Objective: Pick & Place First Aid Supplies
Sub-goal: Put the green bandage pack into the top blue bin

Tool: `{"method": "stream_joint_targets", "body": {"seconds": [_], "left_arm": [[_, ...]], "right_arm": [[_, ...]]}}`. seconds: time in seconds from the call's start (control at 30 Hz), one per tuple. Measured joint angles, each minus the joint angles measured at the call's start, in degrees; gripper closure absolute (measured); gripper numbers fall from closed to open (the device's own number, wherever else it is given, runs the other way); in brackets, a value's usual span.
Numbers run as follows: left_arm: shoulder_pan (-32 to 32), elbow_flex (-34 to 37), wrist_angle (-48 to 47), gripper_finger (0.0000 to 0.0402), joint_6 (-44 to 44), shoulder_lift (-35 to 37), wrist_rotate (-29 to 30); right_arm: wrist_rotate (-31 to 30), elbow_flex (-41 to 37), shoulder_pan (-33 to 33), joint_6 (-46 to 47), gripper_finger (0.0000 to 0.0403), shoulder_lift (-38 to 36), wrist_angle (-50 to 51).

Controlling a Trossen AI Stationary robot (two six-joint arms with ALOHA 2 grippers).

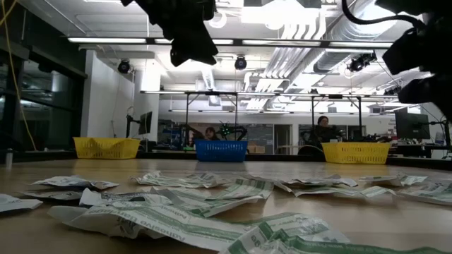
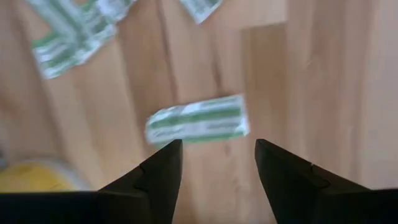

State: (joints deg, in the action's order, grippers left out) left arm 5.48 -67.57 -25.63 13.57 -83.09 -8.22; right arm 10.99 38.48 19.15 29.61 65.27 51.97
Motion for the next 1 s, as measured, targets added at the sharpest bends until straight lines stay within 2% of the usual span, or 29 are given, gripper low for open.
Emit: {"method": "stream_joint_targets", "body": {"seconds": [0.13,0.43,0.6,1.0], "left_arm": [[-0.75,0.0,0.01,0.0273,-0.05,0.01,-0.01],[-0.75,0.0,0.01,0.0273,-0.05,0.0,-1.53],[-0.77,0.0,0.01,0.0273,-0.05,0.0,-1.8],[-0.7,0.0,0.01,0.0273,-0.23,0.0,-1.75]], "right_arm": [[-6.01,-0.92,2.3,-0.7,0.0211,1.75,-1.59],[-6.93,-4.08,5.95,-0.37,0.0215,5.9,-8.42],[-10.48,-4.7,6.78,1.0,0.0215,8.25,-8.23],[-12.77,-4.51,6.79,0.82,0.0215,14.47,-11.3]]}}
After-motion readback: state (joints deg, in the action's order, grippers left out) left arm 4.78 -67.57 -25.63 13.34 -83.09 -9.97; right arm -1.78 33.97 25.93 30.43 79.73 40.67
